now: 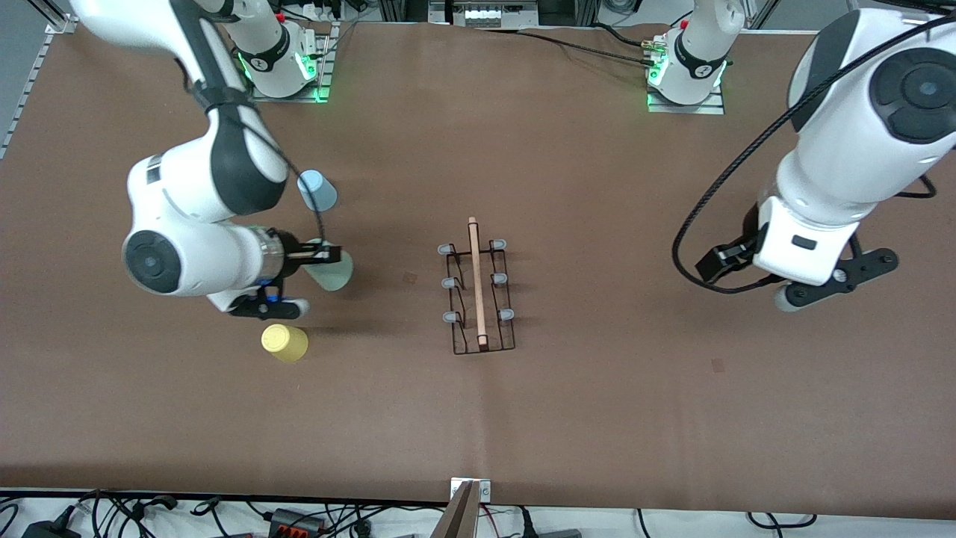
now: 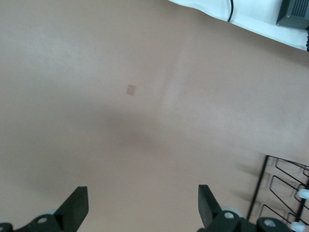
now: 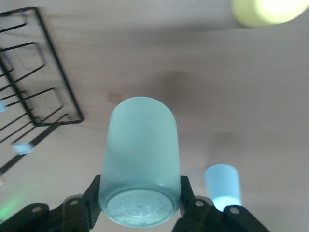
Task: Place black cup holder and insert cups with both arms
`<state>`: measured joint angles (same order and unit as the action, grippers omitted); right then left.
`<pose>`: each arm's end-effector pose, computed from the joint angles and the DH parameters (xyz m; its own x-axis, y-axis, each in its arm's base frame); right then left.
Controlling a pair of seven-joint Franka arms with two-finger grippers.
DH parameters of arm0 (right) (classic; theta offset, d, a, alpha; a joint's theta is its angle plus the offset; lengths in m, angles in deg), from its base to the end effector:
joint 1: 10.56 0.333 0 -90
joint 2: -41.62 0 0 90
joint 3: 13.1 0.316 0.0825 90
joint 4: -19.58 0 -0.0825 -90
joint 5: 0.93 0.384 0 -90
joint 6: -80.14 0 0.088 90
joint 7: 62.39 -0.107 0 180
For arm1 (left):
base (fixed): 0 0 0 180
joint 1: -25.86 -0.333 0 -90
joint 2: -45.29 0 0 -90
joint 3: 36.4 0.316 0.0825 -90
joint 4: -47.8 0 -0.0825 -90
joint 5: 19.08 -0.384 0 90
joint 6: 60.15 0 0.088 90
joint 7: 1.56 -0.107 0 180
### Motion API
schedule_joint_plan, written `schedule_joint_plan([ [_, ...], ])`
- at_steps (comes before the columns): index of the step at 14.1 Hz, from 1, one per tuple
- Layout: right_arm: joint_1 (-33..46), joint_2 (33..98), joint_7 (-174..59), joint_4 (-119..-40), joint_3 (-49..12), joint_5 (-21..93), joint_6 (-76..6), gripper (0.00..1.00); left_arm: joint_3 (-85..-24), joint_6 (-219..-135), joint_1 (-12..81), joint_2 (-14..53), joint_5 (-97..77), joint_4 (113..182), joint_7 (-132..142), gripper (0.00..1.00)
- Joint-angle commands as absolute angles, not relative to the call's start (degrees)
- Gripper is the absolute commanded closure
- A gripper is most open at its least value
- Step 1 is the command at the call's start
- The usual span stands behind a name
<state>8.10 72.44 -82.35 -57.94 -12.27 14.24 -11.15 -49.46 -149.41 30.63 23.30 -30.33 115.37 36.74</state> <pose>0.6298 0.2501 0.3952 0.9313 -0.0248 -0.3635 -0.0809 -0.9869 -0.1399 0.6469 -0.1527 0.5785 0.9287 0.3638 0.0720 0.3691 -0.9255 -0.0851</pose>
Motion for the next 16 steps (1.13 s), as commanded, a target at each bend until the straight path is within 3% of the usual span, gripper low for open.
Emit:
schedule_joint_plan([
  [1,14.1,73.1,-90.6,-54.6,-12.5,14.8,-10.1,0.80,-50.5,-148.7,24.0,25.9,-30.6,117.2,25.4,0.00],
  [7,21.3,75.1,-103.3,-52.8,-12.5,15.1,-16.9,0.79,-50.1,-147.4,15.8,28.9,-24.9,120.2,3.3,0.00],
  [9,22.7,76.2,-105.2,-52.8,-12.5,16.4,-20.0,0.79,-49.6,-149.3,16.3,34.0,-24.4,127.3,2.8,0.00],
  [10,23.1,77.1,-105.5,-52.8,-12.5,16.9,-21.2,0.79,-48.0,-153.3,17.2,38.8,-23.7,134.1,2.7,0.00],
  [12,23.3,78.2,-105.9,-52.8,-12.4,16.9,-21.7,0.79,-40.2,-160.7,23.7,48.3,-21.5,148.8,2.7,0.00],
  [13,23.6,78.4,-105.8,-52.8,-12.5,16.9,-21.7,0.79,-39.1,-161.9,24.5,50.5,-21.5,151.8,2.7,0.00],
  [16,24.0,79.2,-105.9,-52.9,-12.5,16.9,-21.8,0.79,-38.9,-161.6,24.5,49.2,-21.5,149.8,-0.7,0.00],
])
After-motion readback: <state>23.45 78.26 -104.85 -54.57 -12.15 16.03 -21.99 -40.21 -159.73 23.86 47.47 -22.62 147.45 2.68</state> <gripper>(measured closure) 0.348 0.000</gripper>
